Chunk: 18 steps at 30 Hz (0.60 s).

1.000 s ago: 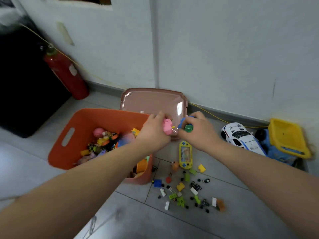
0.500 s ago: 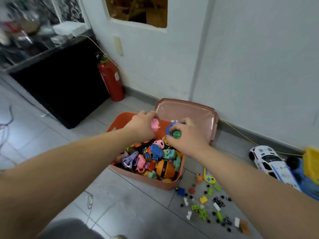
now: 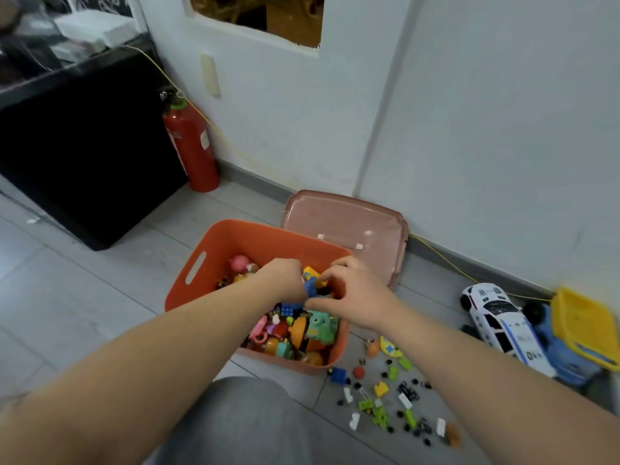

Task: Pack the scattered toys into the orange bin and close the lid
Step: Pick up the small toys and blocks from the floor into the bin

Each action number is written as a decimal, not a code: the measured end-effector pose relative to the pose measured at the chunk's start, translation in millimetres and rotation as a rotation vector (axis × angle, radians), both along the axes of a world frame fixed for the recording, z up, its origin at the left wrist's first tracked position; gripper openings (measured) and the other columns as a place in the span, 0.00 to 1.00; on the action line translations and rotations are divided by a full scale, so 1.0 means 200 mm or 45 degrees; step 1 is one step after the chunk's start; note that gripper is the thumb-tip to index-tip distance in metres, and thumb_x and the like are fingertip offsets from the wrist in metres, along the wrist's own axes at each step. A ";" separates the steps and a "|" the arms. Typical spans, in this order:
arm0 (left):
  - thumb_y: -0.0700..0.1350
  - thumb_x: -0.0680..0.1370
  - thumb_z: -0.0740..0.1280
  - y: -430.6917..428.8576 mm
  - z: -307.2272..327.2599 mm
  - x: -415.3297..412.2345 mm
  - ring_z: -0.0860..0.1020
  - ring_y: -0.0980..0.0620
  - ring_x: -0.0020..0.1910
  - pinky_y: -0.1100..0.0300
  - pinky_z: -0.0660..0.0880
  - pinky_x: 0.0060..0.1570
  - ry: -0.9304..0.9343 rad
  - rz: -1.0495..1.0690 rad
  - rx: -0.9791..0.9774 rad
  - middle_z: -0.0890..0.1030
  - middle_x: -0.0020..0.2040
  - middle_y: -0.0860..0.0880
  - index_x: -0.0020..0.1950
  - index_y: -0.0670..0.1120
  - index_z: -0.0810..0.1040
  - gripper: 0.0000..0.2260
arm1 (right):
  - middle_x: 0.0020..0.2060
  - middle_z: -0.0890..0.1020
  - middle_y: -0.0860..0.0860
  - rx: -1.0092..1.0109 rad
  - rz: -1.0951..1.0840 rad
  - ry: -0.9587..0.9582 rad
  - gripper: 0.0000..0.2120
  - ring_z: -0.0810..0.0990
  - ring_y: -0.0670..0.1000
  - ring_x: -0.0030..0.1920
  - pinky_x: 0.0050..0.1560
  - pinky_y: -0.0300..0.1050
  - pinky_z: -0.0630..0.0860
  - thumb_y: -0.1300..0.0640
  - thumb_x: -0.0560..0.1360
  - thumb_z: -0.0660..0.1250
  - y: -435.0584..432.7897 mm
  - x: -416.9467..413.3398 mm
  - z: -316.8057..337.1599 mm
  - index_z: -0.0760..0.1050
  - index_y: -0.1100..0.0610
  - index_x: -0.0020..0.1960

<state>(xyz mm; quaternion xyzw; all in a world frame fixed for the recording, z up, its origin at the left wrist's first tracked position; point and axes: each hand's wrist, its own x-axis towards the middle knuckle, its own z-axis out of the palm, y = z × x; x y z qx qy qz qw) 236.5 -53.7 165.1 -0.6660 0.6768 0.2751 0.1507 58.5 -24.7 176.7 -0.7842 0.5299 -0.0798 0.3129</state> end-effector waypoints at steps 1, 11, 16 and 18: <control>0.52 0.74 0.71 -0.02 0.00 -0.03 0.77 0.45 0.58 0.53 0.77 0.55 -0.005 -0.020 -0.004 0.78 0.62 0.45 0.68 0.46 0.72 0.25 | 0.60 0.68 0.41 -0.023 -0.038 -0.006 0.33 0.68 0.44 0.62 0.61 0.43 0.69 0.24 0.64 0.68 0.00 -0.02 -0.01 0.77 0.44 0.61; 0.53 0.77 0.64 -0.07 -0.01 -0.57 0.74 0.44 0.65 0.51 0.73 0.63 0.365 -0.216 -0.224 0.71 0.70 0.45 0.74 0.47 0.69 0.25 | 0.70 0.67 0.51 -0.111 -0.399 0.065 0.36 0.64 0.54 0.72 0.72 0.52 0.65 0.28 0.73 0.57 0.22 -0.48 -0.29 0.67 0.47 0.73; 0.53 0.77 0.65 0.03 -0.15 -0.89 0.72 0.39 0.66 0.45 0.71 0.65 0.317 -0.435 -0.182 0.69 0.69 0.41 0.75 0.50 0.65 0.26 | 0.75 0.61 0.54 -0.033 -0.414 0.352 0.41 0.58 0.57 0.76 0.73 0.60 0.61 0.24 0.72 0.56 0.42 -0.71 -0.45 0.60 0.47 0.76; 0.52 0.78 0.65 0.08 -0.22 -0.99 0.70 0.39 0.68 0.45 0.71 0.66 0.339 -0.464 -0.181 0.66 0.71 0.41 0.76 0.51 0.63 0.27 | 0.77 0.59 0.55 0.011 -0.424 0.406 0.47 0.54 0.58 0.77 0.74 0.62 0.59 0.20 0.68 0.49 0.48 -0.78 -0.50 0.58 0.47 0.77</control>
